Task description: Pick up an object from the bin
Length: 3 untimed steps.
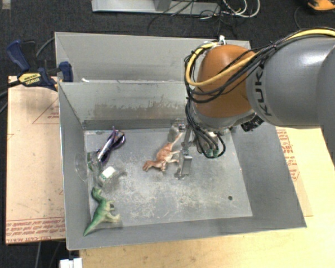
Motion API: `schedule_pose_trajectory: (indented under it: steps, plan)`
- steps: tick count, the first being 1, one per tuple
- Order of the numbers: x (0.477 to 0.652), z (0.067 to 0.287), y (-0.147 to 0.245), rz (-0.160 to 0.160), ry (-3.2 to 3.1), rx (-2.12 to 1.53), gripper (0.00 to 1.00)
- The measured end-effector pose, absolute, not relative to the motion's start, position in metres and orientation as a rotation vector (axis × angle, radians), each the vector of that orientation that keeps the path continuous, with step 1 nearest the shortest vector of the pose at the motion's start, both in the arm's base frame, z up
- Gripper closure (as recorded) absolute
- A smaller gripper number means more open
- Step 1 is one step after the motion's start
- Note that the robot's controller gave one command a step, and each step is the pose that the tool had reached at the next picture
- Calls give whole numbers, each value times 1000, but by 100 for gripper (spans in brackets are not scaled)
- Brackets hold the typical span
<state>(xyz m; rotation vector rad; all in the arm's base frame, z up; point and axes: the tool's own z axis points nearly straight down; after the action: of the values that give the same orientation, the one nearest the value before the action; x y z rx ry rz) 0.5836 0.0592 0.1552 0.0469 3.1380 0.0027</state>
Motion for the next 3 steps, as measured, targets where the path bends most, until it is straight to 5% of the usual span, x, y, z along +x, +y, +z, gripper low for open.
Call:
schedule_pose_trajectory:
  steps: [1, 2, 3]
  plan:
    - [548, 204, 26, 3, 3124, -298, 0]
    - [602, 141, 47, 0, 3070, -595, 0]
    - [612, 105, 64, 4, 3096, -498, 0]
